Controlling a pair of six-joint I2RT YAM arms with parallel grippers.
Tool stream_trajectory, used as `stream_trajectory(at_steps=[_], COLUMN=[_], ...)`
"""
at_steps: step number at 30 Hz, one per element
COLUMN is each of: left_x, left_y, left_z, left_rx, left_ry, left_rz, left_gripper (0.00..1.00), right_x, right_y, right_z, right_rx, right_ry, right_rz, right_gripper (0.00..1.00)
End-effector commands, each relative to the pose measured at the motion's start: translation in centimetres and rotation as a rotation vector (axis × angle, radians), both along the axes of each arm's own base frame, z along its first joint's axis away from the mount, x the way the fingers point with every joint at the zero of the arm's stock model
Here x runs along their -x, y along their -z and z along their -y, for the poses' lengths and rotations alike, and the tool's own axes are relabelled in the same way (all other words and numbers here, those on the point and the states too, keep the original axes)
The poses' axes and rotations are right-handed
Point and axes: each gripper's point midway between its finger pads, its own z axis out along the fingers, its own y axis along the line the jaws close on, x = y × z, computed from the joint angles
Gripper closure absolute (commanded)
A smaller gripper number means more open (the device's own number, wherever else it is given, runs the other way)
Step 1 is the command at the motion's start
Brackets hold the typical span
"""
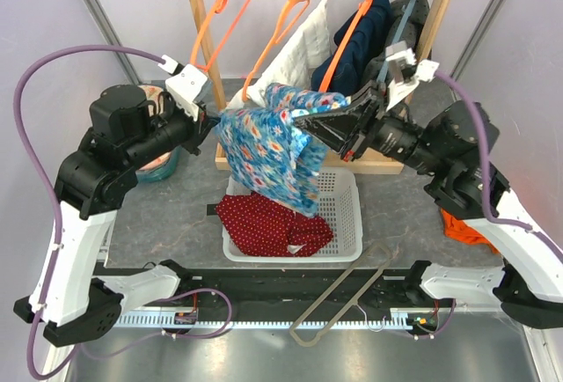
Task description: Remove the skirt from the hanger
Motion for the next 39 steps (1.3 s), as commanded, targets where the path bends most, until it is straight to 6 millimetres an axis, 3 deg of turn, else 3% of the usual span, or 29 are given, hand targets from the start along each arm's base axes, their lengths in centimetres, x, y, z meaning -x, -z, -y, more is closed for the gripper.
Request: stream_trajectory(at_steps=[1, 7, 10, 12, 15, 19, 23, 27, 34, 39], left_x=[1.9, 4.1, 3.8, 3.5, 3.3, 3.0, 2.7, 2.5, 2.5, 2.6], left_y=[-2.9, -5.5, -5.1, -4.6, -4.4, -4.2, -3.8, -3.7, -3.6, -3.7], left_z=[-0.1, 0.6, 0.8, 0.9, 0.9, 0.9, 0.9, 0.8, 1.0, 0.8], left_rx=[0.045, 0.099, 0.093, 0.084, 0.079, 0.071, 0.065, 0.059, 0.064, 0.065], left_ry=[0.058, 0.146, 0.152, 0.148, 0.144, 0.135, 0.129, 0.118, 0.124, 0.121], left_rz=[0.080, 0.117, 0.107, 0.095, 0.093, 0.096, 0.085, 0.087, 0.081, 0.084], left_gripper=[0.98, 0.98, 0.98, 0.98, 0.98, 0.98, 0.98, 0.98, 0.98, 0.98], right_x=[-2.1, -4.4, -4.6, -4.5, -3.5, -0.6, 1.9, 2.4, 0.0, -1.0], right_y=[3.7, 12.6, 13.7, 13.2, 10.6, 3.5, -0.8, -1.0, 3.3, 3.5], right_z=[0.7, 1.0, 1.4, 1.7, 2.3, 3.6, 4.5, 4.4, 3.2, 2.3], right_rx=[0.085, 0.265, 0.276, 0.268, 0.220, 0.075, -0.009, -0.002, 0.081, 0.097], right_ry=[0.127, 0.236, 0.259, 0.262, 0.245, 0.170, 0.098, 0.073, 0.130, 0.143], right_rz=[-0.010, -0.107, -0.115, -0.105, -0.054, 0.066, 0.155, 0.156, 0.084, 0.082], right_gripper=[1.00, 1.00, 1.00, 1.00, 1.00, 1.00, 1.00, 1.00, 1.00, 1.00])
